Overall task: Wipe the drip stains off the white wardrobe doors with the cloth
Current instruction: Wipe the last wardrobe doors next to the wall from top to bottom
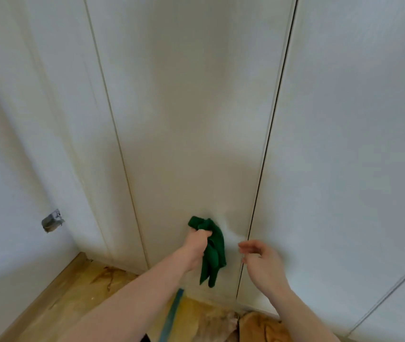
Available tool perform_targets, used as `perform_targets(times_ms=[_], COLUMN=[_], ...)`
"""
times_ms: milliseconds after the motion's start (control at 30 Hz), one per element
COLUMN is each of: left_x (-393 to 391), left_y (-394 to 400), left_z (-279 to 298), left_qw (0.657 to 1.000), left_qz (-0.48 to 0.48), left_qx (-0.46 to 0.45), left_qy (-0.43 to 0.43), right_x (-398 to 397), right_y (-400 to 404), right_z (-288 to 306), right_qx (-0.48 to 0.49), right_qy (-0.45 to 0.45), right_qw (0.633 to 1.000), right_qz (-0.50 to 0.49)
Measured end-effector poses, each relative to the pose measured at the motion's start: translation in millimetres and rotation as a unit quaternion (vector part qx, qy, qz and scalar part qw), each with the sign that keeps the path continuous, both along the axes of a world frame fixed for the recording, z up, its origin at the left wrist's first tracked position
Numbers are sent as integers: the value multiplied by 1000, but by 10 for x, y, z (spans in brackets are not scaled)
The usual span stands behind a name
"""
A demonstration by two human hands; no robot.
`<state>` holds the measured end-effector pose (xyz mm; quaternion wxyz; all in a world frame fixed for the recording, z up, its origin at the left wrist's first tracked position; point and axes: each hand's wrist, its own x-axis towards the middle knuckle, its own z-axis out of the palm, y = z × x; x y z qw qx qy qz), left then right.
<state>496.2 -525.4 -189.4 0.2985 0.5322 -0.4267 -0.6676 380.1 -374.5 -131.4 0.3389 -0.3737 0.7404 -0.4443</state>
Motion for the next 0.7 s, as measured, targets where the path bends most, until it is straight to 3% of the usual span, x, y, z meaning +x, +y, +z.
perform_targets(times_ms=[167, 400, 700], left_x=[272, 556, 932], left_y=[-18, 64, 449], left_z=[1124, 2610, 3588], left_qw=[995, 971, 942], left_qz=[9, -16, -63], left_qx=[-88, -239, -328], left_qy=[36, 11, -13], right_x=[186, 370, 584], right_y=[-3, 99, 328], right_z=[788, 1859, 2686], right_qx=[-51, -145, -207], right_qy=[54, 135, 181], right_qw=[997, 979, 960], right_qz=[23, 41, 53])
